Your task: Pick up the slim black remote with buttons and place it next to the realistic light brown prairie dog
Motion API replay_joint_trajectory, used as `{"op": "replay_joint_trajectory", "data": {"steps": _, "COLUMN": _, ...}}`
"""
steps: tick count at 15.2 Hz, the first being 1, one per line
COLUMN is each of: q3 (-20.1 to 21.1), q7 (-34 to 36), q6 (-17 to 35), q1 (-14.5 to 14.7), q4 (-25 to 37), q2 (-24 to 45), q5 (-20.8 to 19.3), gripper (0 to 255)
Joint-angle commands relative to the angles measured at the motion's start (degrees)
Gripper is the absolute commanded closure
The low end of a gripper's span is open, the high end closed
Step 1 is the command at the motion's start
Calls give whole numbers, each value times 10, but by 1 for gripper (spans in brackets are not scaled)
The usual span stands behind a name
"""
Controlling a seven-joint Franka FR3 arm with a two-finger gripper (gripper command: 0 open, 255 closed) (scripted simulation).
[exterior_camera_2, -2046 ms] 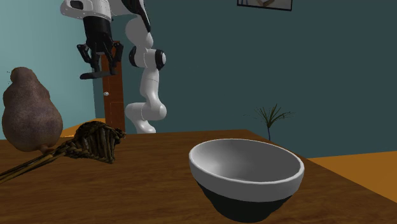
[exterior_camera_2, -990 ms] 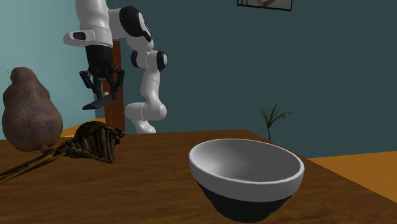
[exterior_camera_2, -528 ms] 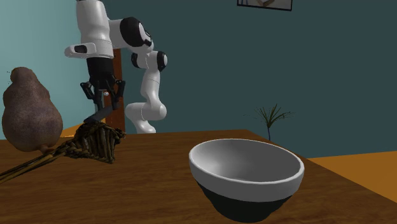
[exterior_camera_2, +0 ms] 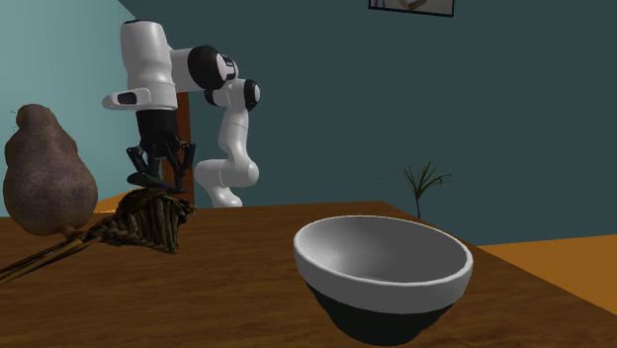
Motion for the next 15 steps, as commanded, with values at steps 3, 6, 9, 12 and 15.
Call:
{"op": "replay_joint_trajectory", "data": {"steps": 3, "q3": 1, "q7": -2, "q6": 32, "q1": 0, "q4": -29, "q2": 4, "q5": 2, "gripper": 255}}
{"op": "replay_joint_trajectory", "data": {"steps": 6, "q3": 2, "q7": -4, "q6": 56, "q1": 1, "q4": -49, "q2": 8, "q5": 3, "gripper": 255}}
{"op": "replay_joint_trajectory", "data": {"steps": 9, "q3": 4, "q7": -6, "q6": 80, "q1": 1, "q4": -68, "q2": 14, "q5": 4, "gripper": 255}}
{"op": "replay_joint_trajectory", "data": {"steps": 12, "q3": 5, "q7": -8, "q6": 105, "q1": 1, "q4": -85, "q2": 21, "q5": 5, "gripper": 255}}
{"op": "replay_joint_trajectory", "data": {"steps": 15, "q3": 6, "q7": -9, "q6": 129, "q1": 2, "q4": -102, "q2": 29, "q5": 7, "gripper": 255}}
